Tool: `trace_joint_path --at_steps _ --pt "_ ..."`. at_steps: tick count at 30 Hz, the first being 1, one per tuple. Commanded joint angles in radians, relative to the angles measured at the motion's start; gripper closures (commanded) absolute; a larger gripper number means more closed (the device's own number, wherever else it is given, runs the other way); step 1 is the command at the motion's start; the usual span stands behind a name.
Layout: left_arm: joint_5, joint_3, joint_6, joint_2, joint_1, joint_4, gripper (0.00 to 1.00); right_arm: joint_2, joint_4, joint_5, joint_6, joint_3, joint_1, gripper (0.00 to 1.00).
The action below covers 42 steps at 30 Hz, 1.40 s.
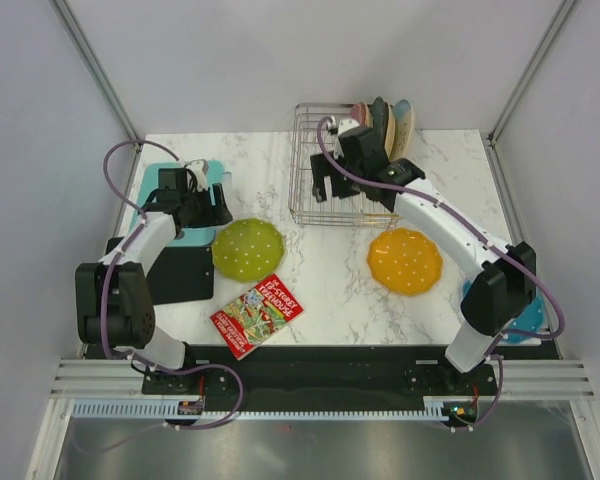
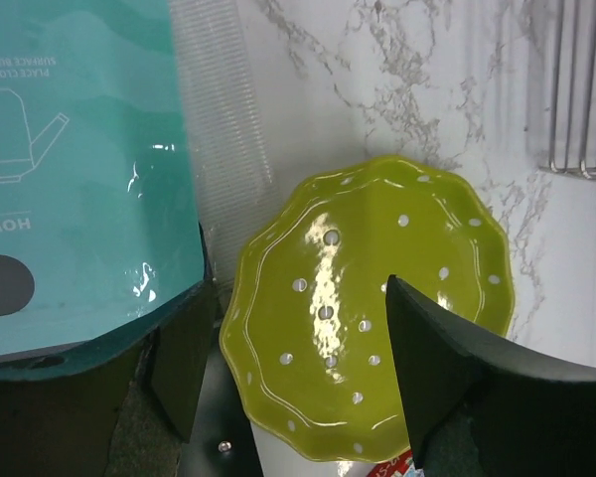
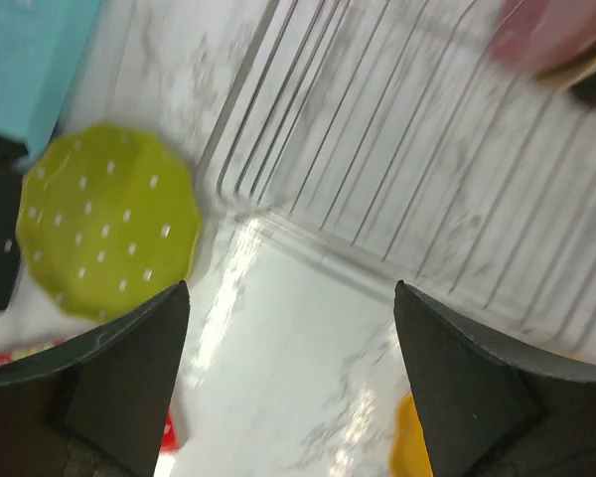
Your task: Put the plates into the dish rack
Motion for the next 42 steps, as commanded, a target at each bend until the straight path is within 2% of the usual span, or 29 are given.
trace_joint_path --at_steps 1,5,13,14,17,18,20,21,23,29,33,37,42 --pt "-0.045 0.018 0.099 0.059 0.004 -0.059 0.26 -0.033 0.007 -0.432 0.184 -0.233 -0.014 0.11" --pt "-0.056 0.019 0.116 0.119 0.009 -0.062 0.29 -0.084 0.223 -0.506 0.299 -0.487 -0.012 0.12" --pt "-0.094 0.056 0.119 0.184 0.010 -0.074 0.31 -0.104 0.464 -0.542 0.412 -0.670 0.008 0.13" --pt "-0.089 0.064 0.150 0.193 0.010 -0.082 0.32 -0.102 0.533 -0.551 0.431 -0.712 0.015 0.15" --pt "-0.076 0.084 0.154 0.219 0.010 -0.102 0.40 -0.081 0.672 -0.542 0.501 -0.769 0.043 0.17" --pt "-0.069 0.085 0.156 0.221 0.010 -0.106 0.49 -0.072 0.696 -0.528 0.515 -0.769 0.053 0.17" --pt "-0.059 0.085 0.161 0.230 0.010 -0.105 0.57 -0.036 0.745 -0.476 0.546 -0.760 0.084 0.18" --pt "-0.056 0.090 0.162 0.236 0.010 -0.110 0.64 -0.026 0.759 -0.470 0.554 -0.753 0.090 0.18" --pt "-0.051 0.095 0.161 0.248 0.010 -0.123 0.69 0.002 0.773 -0.457 0.566 -0.729 0.107 0.17" --pt "-0.028 0.119 0.173 0.290 0.010 -0.136 0.77 0.033 0.776 -0.439 0.574 -0.720 0.127 0.18" --pt "0.029 0.159 0.174 0.305 0.010 -0.156 0.97 0.047 0.794 -0.416 0.581 -0.733 0.130 0.18" --pt "0.087 0.185 0.193 0.285 0.010 -0.163 0.98 0.060 0.817 -0.402 0.586 -0.743 0.129 0.17" --pt "0.237 0.265 0.245 0.268 0.092 -0.232 0.97 0.051 0.822 -0.400 0.587 -0.743 0.129 0.17"
